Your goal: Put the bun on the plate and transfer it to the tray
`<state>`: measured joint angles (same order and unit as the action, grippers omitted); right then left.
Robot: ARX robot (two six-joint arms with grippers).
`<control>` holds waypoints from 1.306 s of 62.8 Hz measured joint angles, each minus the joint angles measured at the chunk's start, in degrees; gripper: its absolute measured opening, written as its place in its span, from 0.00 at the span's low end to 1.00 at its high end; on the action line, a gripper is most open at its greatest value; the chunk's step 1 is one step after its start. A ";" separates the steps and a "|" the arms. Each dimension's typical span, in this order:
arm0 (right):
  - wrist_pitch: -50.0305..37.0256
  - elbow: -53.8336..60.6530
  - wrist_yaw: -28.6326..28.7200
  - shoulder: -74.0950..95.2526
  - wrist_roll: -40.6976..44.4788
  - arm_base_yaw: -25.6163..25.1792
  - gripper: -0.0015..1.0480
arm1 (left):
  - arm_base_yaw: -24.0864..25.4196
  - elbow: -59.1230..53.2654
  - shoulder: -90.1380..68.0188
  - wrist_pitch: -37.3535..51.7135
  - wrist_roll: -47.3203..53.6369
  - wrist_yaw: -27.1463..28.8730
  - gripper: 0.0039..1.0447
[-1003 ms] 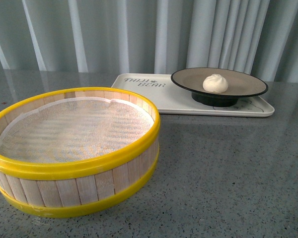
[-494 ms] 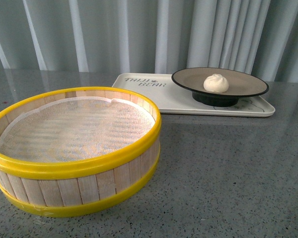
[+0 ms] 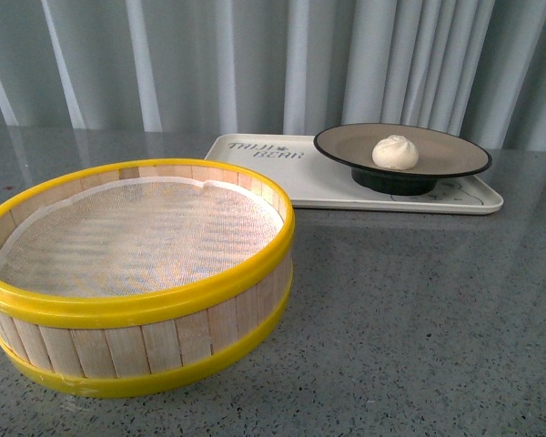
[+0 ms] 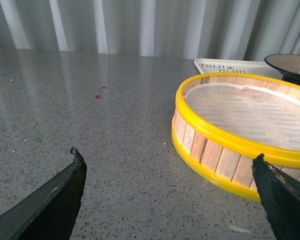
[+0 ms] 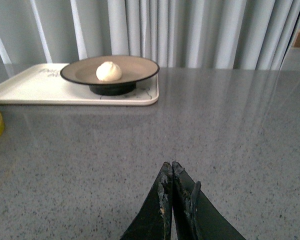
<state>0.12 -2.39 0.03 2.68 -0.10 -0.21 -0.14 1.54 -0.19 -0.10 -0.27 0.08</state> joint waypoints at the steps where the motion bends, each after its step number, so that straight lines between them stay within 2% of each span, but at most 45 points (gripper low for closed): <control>1: 0.00 0.00 0.00 -0.20 0.00 0.00 0.02 | 0.00 0.00 0.02 0.00 0.00 -0.02 0.94; 36: 0.00 2.03 0.02 -2.45 0.02 0.02 0.02 | 0.00 0.00 0.11 0.00 0.00 -0.04 0.94; 41: 0.00 2.03 0.02 -2.45 0.07 0.02 0.19 | 0.00 0.00 0.11 0.00 0.00 -0.02 0.94; 50: 0.00 2.03 0.02 -2.45 0.07 0.02 0.41 | 0.00 0.00 0.11 0.00 0.00 -0.04 0.94; 55: 0.00 2.03 0.02 -2.45 0.07 0.02 0.58 | 0.00 0.00 0.11 0.00 0.00 -0.02 0.94; 68: 0.00 2.03 0.02 -2.45 0.07 0.02 0.92 | 0.00 0.00 0.11 0.00 0.00 -0.04 0.94; 82: 0.00 2.03 0.02 -2.45 0.04 0.02 0.92 | 0.00 0.00 0.11 0.00 0.00 -0.04 0.94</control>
<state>0.12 -0.36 0.05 0.23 -0.05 -0.19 -0.14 1.54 -0.08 -0.10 -0.27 0.03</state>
